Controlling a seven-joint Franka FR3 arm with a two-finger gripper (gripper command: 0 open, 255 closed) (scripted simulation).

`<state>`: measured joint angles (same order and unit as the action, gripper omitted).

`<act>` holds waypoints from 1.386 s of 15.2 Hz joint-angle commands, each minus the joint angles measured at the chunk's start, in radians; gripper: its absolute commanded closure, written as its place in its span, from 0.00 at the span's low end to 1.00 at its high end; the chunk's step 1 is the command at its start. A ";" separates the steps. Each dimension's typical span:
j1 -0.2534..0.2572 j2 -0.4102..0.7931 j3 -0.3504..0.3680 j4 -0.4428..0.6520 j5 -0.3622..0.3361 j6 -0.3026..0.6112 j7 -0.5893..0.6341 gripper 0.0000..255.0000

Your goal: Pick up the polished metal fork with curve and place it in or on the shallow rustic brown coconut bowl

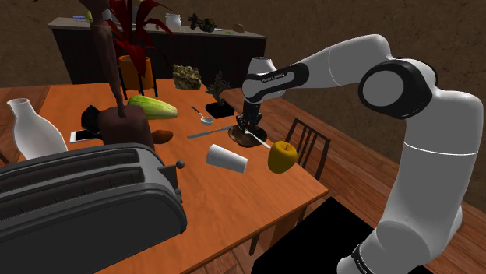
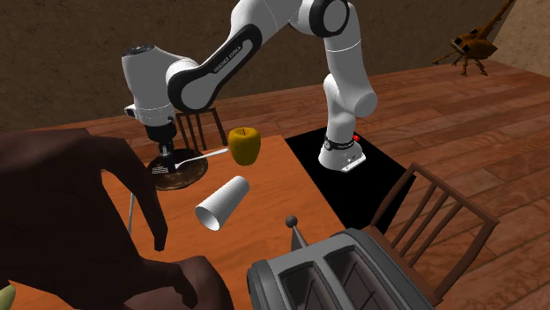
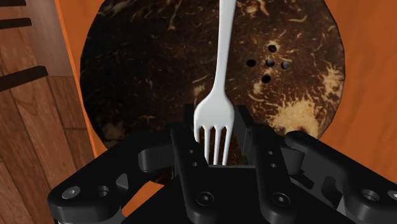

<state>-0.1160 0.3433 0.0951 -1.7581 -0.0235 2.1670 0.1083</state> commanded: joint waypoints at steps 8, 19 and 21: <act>0.000 0.000 0.000 0.000 0.000 0.000 0.000 0.00; -0.002 -0.052 0.002 0.055 0.006 -0.107 -0.004 0.00; -0.002 -0.052 0.002 0.055 0.006 -0.107 -0.004 0.00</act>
